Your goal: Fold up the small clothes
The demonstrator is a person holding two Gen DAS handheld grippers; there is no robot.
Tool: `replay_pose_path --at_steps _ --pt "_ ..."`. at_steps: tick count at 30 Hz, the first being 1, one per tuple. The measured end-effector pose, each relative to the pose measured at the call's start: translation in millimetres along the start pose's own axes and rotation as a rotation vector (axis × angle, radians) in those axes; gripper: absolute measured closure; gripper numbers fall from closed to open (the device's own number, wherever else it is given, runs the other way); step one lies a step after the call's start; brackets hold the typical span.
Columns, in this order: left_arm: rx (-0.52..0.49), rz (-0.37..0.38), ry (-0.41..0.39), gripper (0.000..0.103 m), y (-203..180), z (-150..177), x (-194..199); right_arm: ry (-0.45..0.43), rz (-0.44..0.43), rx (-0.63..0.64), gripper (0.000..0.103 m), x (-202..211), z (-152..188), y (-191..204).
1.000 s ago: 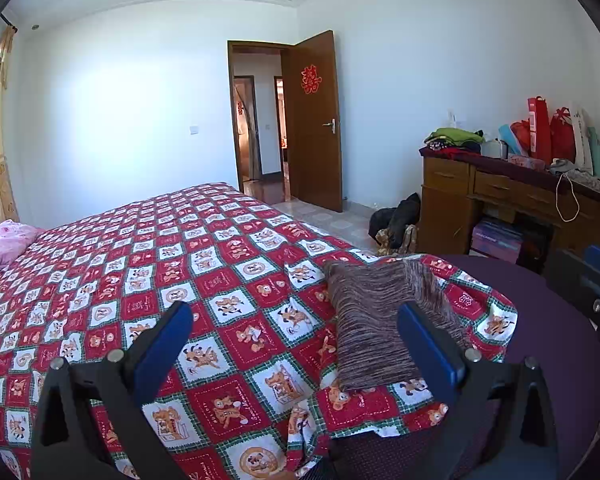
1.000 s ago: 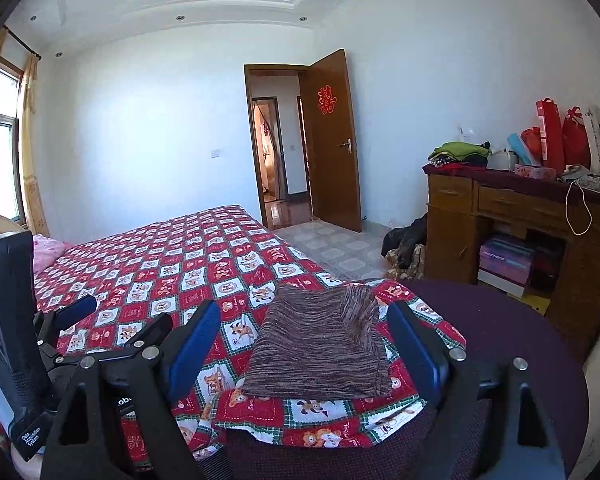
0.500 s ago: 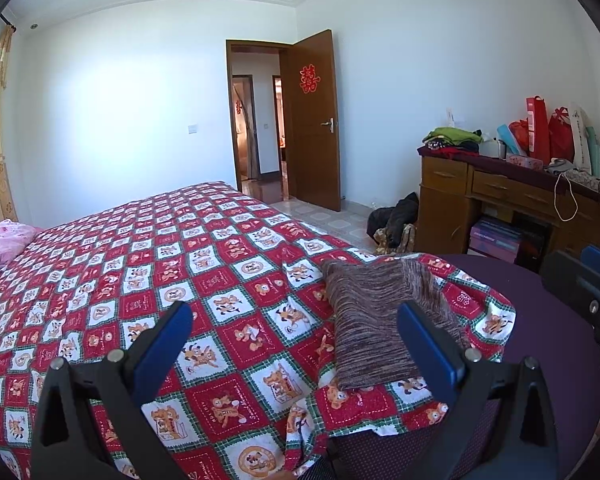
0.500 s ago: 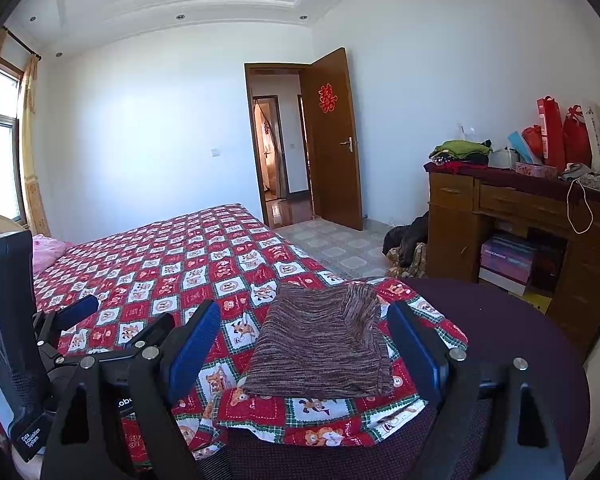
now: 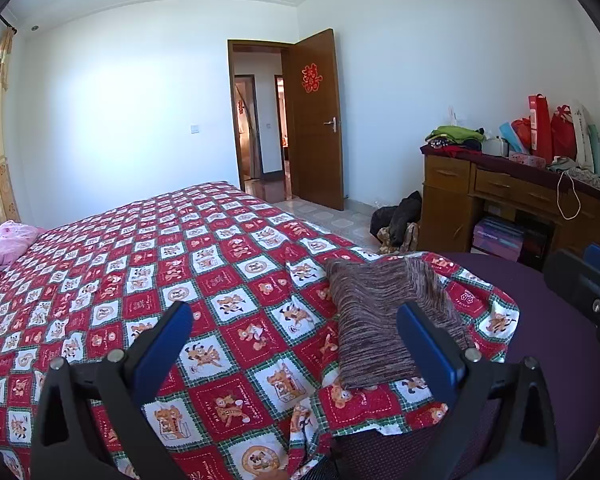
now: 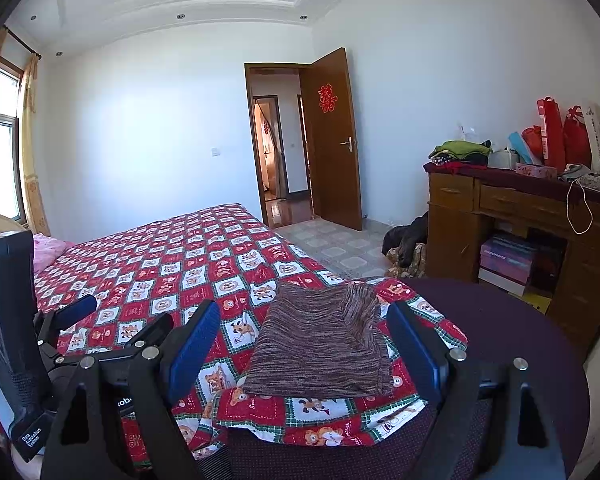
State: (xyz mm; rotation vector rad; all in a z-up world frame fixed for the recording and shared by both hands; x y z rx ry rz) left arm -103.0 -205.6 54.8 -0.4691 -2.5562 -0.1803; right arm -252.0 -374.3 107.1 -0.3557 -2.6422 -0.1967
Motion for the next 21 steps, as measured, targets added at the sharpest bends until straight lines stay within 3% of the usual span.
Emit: replay_pose_path --at_steps 6,12,16,21 --pt "-0.012 -0.023 -0.004 0.0 0.5 -1.3 -1.1 -0.002 0.004 0.0 0.017 0.8 0.4 -1.0" --pt "0.002 0.0 0.032 0.0 -0.5 1.8 -7.0 -0.007 0.01 0.006 0.017 1.9 -0.4 -2.9" --pt "0.013 0.068 0.035 0.0 -4.4 4.1 -8.2 -0.002 0.011 0.004 0.017 1.6 -0.4 -3.2" --pt "0.013 0.059 0.043 0.0 -2.0 4.0 -12.3 0.001 0.01 0.002 0.017 1.0 -0.4 -4.3"
Point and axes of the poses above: each gripper's, at about its wrist camera, not at the fingertips, and x roughly against the way its jaws point, y to its left, z to its underside, the point moved 9 cm from there along -x, roughly the way its jaws point, and after that the axes turned 8 degrees about y, right-handed, at the moved point
